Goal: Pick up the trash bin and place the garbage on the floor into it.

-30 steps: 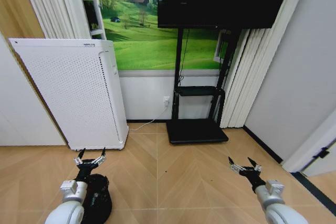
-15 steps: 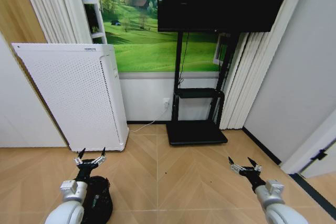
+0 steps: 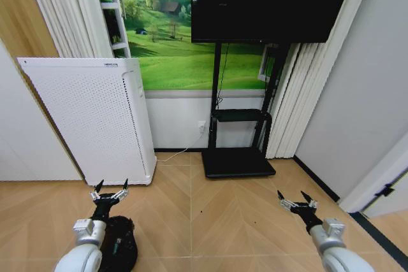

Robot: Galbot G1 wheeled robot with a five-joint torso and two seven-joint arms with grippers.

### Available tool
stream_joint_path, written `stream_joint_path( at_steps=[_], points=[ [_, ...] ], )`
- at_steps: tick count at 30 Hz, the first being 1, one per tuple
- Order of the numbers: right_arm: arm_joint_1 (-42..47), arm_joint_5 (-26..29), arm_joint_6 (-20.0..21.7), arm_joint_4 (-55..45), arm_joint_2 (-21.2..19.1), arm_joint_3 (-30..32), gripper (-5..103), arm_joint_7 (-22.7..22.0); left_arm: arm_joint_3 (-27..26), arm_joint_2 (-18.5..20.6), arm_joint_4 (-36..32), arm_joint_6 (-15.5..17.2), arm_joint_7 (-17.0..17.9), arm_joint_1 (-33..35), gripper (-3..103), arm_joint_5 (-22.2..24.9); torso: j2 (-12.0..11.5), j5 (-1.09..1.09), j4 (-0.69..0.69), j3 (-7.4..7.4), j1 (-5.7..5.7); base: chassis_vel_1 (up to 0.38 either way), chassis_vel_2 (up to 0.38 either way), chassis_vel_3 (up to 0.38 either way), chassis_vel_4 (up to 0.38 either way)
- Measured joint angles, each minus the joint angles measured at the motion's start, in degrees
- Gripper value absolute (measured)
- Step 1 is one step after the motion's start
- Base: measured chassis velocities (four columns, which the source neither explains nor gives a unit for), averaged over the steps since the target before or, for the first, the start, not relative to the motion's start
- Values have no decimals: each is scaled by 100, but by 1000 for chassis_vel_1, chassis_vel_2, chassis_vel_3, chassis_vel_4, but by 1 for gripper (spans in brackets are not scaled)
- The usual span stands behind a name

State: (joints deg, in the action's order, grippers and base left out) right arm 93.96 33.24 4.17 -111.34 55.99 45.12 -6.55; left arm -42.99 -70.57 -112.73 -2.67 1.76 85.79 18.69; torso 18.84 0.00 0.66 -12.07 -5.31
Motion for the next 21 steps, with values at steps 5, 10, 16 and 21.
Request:
stream_joint_path(
  at_steps=[5, 10, 16, 21],
  points=[
    [0, 0, 0, 0, 0, 0, 100, 0, 0, 0, 0, 0, 0, 0, 100, 0, 93, 0, 0, -61, -33, 0, 0, 0, 0],
    [0, 0, 0, 0, 0, 0, 100, 0, 0, 0, 0, 0, 0, 0, 100, 0, 214, 0, 0, -147, -67, 0, 0, 0, 0],
    [0, 0, 0, 0, 0, 0, 100, 0, 0, 0, 0, 0, 0, 0, 100, 0, 374, 0, 0, -257, -116, 0, 0, 0, 0],
    [0, 0, 0, 0, 0, 0, 100, 0, 0, 0, 0, 0, 0, 0, 100, 0, 472, 0, 0, -323, -149, 0, 0, 0, 0]
  ],
)
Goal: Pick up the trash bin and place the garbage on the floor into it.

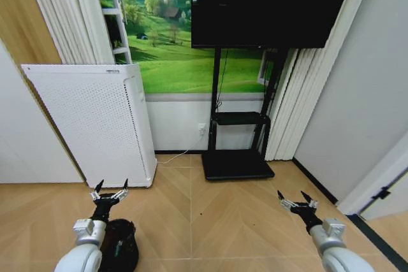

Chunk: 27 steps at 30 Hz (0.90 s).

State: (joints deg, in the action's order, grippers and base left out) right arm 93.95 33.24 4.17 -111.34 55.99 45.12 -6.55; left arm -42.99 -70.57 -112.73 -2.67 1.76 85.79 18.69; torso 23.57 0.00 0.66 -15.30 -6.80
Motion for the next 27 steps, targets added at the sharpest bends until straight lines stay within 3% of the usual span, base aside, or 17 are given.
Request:
stream_joint_path(
  at_steps=[16, 27],
  points=[
    [0, 0, 0, 0, 0, 0, 100, 0, 0, 0, 0, 0, 0, 0, 100, 0, 263, 0, 0, -172, -92, 0, 0, 0, 0],
    [0, 0, 0, 0, 0, 0, 100, 0, 0, 0, 0, 0, 0, 0, 100, 0, 635, 0, 0, -406, -230, 0, 0, 0, 0]
  ],
)
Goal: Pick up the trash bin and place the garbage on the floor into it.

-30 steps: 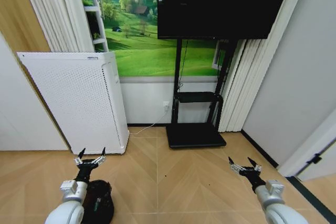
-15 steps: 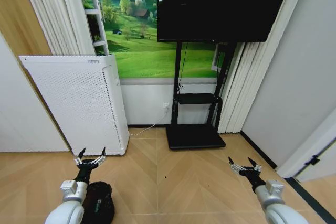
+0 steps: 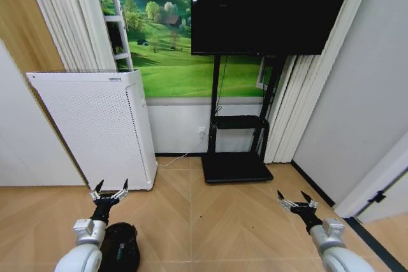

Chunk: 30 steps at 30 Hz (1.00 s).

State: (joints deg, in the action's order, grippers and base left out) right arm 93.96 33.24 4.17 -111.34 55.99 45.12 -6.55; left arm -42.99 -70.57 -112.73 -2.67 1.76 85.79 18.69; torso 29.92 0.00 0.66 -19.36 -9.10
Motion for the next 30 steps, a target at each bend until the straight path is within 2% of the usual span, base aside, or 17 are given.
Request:
stream_joint_path(
  at_steps=[30],
  points=[
    [0, 0, 0, 0, 0, 0, 100, 0, 0, 0, 0, 0, 0, 0, 100, 0, 720, 0, 1, -440, -278, 0, 0, 0, 0]
  ],
)
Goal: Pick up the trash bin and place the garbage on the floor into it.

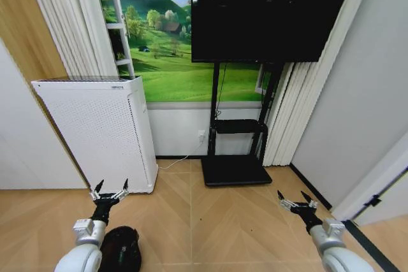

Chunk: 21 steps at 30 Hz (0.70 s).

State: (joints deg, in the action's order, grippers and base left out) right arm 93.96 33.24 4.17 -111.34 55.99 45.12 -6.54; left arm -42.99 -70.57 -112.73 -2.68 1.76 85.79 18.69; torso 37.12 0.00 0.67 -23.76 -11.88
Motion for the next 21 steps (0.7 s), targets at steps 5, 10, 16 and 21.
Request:
stream_joint_path(
  at_steps=[5, 10, 16, 21],
  points=[
    [0, 0, 0, 0, 0, 0, 100, 0, 0, 0, 0, 0, 0, 0, 100, 0, 80, 0, -1, -51, -30, 0, 0, 0, 0],
    [0, 0, 0, 0, 0, 0, 100, 0, 0, 0, 0, 0, 0, 0, 100, 0, 91, 0, -1, -59, -34, 0, 0, 0, 0],
    [0, 0, 0, 0, 0, 0, 100, 0, 0, 0, 0, 0, 0, -1, 100, 0, 77, 0, -2, -52, -33, 12, -5, -4, 10],
    [0, 0, 0, 0, 0, 0, 100, 0, 0, 0, 0, 0, 0, 0, 100, 0, 66, 1, -3, -44, -26, 121, -121, -119, 98]
  ],
)
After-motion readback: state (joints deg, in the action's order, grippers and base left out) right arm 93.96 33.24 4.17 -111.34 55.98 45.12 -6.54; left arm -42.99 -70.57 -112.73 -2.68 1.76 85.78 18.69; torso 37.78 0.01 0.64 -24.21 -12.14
